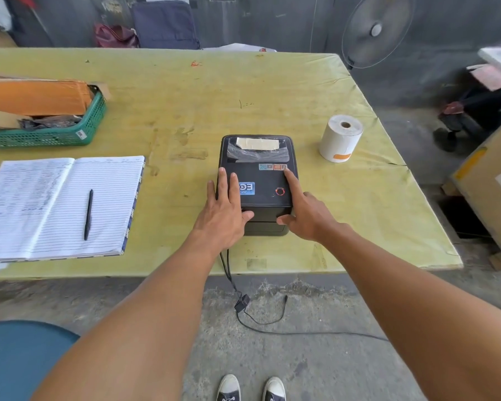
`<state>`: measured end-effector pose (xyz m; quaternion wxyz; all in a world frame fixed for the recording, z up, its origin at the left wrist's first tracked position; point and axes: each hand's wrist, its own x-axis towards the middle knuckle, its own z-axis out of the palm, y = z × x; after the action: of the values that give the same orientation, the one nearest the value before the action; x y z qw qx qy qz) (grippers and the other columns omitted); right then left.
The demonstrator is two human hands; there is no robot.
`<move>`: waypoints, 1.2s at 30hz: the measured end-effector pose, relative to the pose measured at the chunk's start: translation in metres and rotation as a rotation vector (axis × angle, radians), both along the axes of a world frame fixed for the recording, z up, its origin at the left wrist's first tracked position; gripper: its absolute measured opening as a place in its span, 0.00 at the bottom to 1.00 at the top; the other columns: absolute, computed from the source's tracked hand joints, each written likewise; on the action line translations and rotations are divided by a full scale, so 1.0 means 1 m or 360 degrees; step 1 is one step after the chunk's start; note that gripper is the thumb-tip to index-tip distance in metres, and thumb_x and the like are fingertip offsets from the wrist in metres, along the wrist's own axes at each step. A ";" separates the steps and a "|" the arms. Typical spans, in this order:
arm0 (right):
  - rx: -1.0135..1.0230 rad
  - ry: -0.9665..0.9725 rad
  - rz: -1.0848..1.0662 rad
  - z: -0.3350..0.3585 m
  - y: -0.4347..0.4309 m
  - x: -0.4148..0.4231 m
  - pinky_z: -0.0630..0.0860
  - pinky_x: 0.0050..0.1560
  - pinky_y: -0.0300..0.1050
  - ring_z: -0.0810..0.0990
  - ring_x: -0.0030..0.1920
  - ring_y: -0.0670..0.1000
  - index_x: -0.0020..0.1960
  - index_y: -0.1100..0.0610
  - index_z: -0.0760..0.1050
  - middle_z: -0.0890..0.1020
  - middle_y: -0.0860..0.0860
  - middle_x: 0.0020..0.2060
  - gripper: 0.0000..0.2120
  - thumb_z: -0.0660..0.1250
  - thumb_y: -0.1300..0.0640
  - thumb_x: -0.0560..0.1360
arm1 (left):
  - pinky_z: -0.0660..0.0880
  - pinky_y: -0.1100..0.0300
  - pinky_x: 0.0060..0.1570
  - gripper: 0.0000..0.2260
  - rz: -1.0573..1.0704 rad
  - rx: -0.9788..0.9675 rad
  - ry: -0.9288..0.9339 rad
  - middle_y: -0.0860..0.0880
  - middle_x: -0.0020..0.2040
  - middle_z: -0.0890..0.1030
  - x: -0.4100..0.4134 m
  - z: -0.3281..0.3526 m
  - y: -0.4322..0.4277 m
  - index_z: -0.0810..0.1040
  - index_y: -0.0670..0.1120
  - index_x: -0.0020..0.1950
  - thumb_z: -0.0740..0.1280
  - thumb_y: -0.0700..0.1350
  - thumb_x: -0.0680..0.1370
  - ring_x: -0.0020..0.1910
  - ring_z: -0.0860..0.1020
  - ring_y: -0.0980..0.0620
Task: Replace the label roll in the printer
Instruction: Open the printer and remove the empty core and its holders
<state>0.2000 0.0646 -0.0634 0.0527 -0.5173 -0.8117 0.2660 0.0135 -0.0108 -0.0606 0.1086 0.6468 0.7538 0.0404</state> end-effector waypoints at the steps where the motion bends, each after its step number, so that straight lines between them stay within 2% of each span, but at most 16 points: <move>1: 0.0003 0.0004 0.0001 0.000 0.001 0.001 0.70 0.48 0.50 0.78 0.47 0.65 0.80 0.41 0.34 0.76 0.62 0.53 0.53 0.73 0.54 0.76 | 0.50 0.42 0.76 0.39 0.0003 0.0001 -0.0006 0.38 0.78 0.31 0.000 0.000 0.000 0.33 0.40 0.78 0.55 0.58 0.82 0.78 0.42 0.33; 8: -0.0010 0.0035 0.0016 0.001 0.005 0.003 0.74 0.51 0.52 0.78 0.48 0.64 0.79 0.40 0.34 0.76 0.62 0.54 0.52 0.73 0.53 0.75 | 0.50 0.42 0.77 0.39 0.0025 0.0005 0.0017 0.38 0.78 0.32 0.003 0.002 0.000 0.34 0.39 0.78 0.56 0.57 0.82 0.78 0.42 0.33; 13: -0.0021 0.0055 0.0040 0.005 0.008 0.005 0.76 0.56 0.55 0.78 0.52 0.64 0.78 0.38 0.36 0.78 0.61 0.60 0.52 0.74 0.51 0.74 | 0.52 0.42 0.76 0.38 0.0052 -0.0023 0.0031 0.39 0.79 0.32 0.003 0.011 0.001 0.34 0.40 0.79 0.56 0.57 0.83 0.78 0.43 0.33; 17: -0.0050 0.0098 0.0089 0.031 0.016 0.009 0.76 0.56 0.53 0.79 0.54 0.63 0.80 0.43 0.42 0.79 0.59 0.63 0.48 0.73 0.51 0.74 | 0.52 0.43 0.76 0.37 0.0047 -0.0015 0.0016 0.41 0.80 0.36 -0.002 0.031 0.009 0.37 0.42 0.80 0.56 0.57 0.83 0.79 0.44 0.36; 20: -0.0022 0.0154 0.0077 0.054 0.025 0.010 0.75 0.55 0.53 0.79 0.55 0.64 0.79 0.46 0.47 0.79 0.58 0.62 0.44 0.72 0.48 0.74 | 0.58 0.43 0.74 0.34 0.0043 0.0082 -0.0031 0.41 0.81 0.43 -0.008 0.050 0.019 0.44 0.44 0.81 0.56 0.57 0.83 0.79 0.50 0.38; 23: -0.0049 0.0302 -0.0030 0.073 0.042 0.009 0.73 0.55 0.52 0.79 0.57 0.63 0.79 0.48 0.47 0.79 0.57 0.56 0.43 0.71 0.43 0.75 | 0.69 0.45 0.65 0.30 0.0099 0.0337 -0.0136 0.40 0.78 0.54 -0.010 0.070 0.035 0.53 0.43 0.79 0.57 0.57 0.82 0.71 0.65 0.37; 25: -0.0052 0.0384 -0.0122 0.088 0.057 0.005 0.73 0.59 0.53 0.78 0.62 0.63 0.80 0.48 0.46 0.79 0.59 0.61 0.43 0.69 0.40 0.76 | 0.71 0.49 0.57 0.31 0.0251 0.0586 -0.0287 0.41 0.74 0.60 -0.006 0.085 0.049 0.55 0.42 0.77 0.60 0.57 0.81 0.65 0.72 0.38; 27: -0.0044 0.0456 -0.0208 0.106 0.071 -0.001 0.72 0.63 0.54 0.75 0.66 0.63 0.80 0.50 0.47 0.75 0.61 0.69 0.43 0.67 0.38 0.76 | 0.71 0.52 0.53 0.34 0.0499 0.0784 -0.0486 0.41 0.73 0.62 -0.003 0.098 0.065 0.55 0.41 0.77 0.65 0.56 0.79 0.63 0.73 0.40; 28: -0.0035 0.0484 -0.0238 0.113 0.077 -0.005 0.71 0.62 0.54 0.75 0.65 0.62 0.80 0.52 0.49 0.74 0.62 0.70 0.41 0.67 0.38 0.77 | 0.70 0.53 0.52 0.34 0.0601 0.0842 -0.0574 0.41 0.72 0.64 -0.003 0.104 0.075 0.56 0.41 0.76 0.67 0.56 0.78 0.62 0.74 0.41; 31: 0.0046 0.0492 -0.0301 0.129 0.099 -0.015 0.71 0.54 0.50 0.77 0.62 0.60 0.77 0.56 0.58 0.78 0.61 0.64 0.37 0.65 0.37 0.78 | 0.67 0.57 0.46 0.27 0.0705 0.0945 -0.0679 0.45 0.63 0.72 -0.012 0.114 0.104 0.65 0.43 0.68 0.69 0.57 0.77 0.54 0.75 0.45; 33: 0.0097 0.0445 -0.0344 0.135 0.116 -0.023 0.72 0.54 0.51 0.77 0.63 0.60 0.74 0.58 0.64 0.80 0.59 0.62 0.34 0.62 0.35 0.78 | 0.66 0.57 0.45 0.23 0.0713 0.0955 -0.0714 0.49 0.58 0.73 -0.022 0.118 0.125 0.68 0.46 0.65 0.68 0.58 0.77 0.49 0.72 0.49; 36: 0.0082 0.0397 -0.0403 0.140 0.146 -0.038 0.73 0.56 0.53 0.78 0.60 0.61 0.70 0.59 0.71 0.81 0.58 0.60 0.30 0.58 0.36 0.80 | 0.68 0.56 0.43 0.19 0.0693 0.0884 -0.0785 0.48 0.55 0.75 -0.040 0.119 0.157 0.70 0.49 0.62 0.65 0.58 0.78 0.47 0.74 0.48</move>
<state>0.1620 0.2105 0.0767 0.1992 -0.5768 -0.7339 0.2984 -0.0269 0.1464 0.0586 0.0963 0.4484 0.7847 0.4170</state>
